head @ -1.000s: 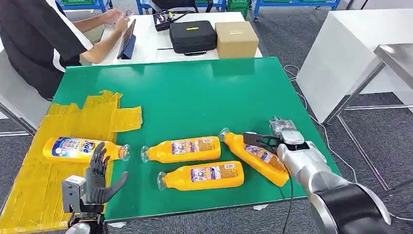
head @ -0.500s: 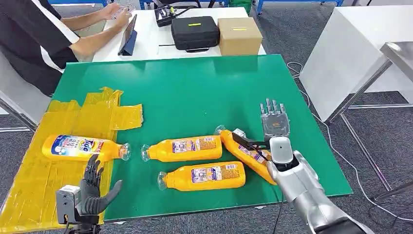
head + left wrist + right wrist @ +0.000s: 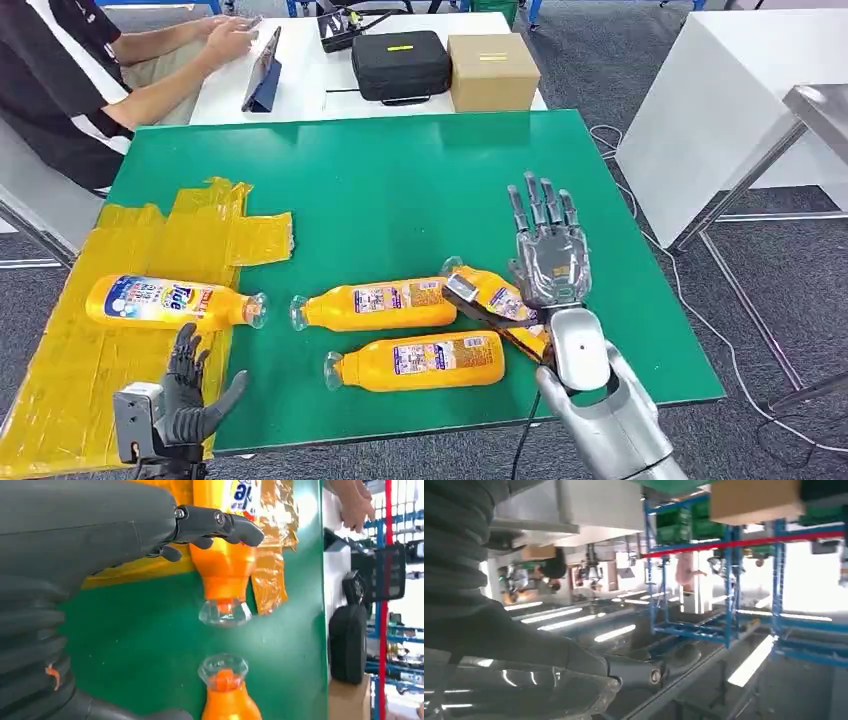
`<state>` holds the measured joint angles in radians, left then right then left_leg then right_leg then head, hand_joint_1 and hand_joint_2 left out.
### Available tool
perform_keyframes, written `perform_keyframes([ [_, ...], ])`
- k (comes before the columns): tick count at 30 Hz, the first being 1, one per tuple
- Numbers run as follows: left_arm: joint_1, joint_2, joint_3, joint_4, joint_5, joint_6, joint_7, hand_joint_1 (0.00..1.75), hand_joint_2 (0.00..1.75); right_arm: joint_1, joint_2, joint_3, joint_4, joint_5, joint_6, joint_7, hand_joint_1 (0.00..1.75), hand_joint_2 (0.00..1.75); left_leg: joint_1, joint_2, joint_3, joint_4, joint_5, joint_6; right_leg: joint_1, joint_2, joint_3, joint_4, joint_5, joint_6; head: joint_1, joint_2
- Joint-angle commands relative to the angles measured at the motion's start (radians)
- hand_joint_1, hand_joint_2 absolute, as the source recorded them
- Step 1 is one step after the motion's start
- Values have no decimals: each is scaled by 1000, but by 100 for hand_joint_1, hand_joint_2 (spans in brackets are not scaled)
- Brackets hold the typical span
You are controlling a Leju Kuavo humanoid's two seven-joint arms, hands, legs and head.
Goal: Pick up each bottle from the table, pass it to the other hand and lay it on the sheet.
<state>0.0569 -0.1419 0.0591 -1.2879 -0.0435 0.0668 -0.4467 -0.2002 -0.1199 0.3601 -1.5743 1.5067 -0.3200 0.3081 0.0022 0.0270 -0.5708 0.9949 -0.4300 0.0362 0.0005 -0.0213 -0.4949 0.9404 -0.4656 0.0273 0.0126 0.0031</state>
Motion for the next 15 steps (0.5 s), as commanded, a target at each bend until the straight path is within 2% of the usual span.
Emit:
perform_keyframes([
  [1,-28,-17,54,43,-8,-11,19,0,175,33,62,17,-73,-227,74,-126,0,175,-1,-2,1,-1,0,-2,-1,1,1,0,-1,0,0,0],
  [6,-12,-22,55,20,-16,-19,34,0,175,75,79,7,-28,-210,150,-86,0,175,0,-1,2,-1,0,-2,0,1,2,-1,-1,0,0,0],
  [15,-10,-22,55,18,-16,-20,36,0,175,73,78,1,-16,-206,146,-88,0,175,0,-2,0,-1,0,-2,0,1,0,0,0,0,0,0],
])
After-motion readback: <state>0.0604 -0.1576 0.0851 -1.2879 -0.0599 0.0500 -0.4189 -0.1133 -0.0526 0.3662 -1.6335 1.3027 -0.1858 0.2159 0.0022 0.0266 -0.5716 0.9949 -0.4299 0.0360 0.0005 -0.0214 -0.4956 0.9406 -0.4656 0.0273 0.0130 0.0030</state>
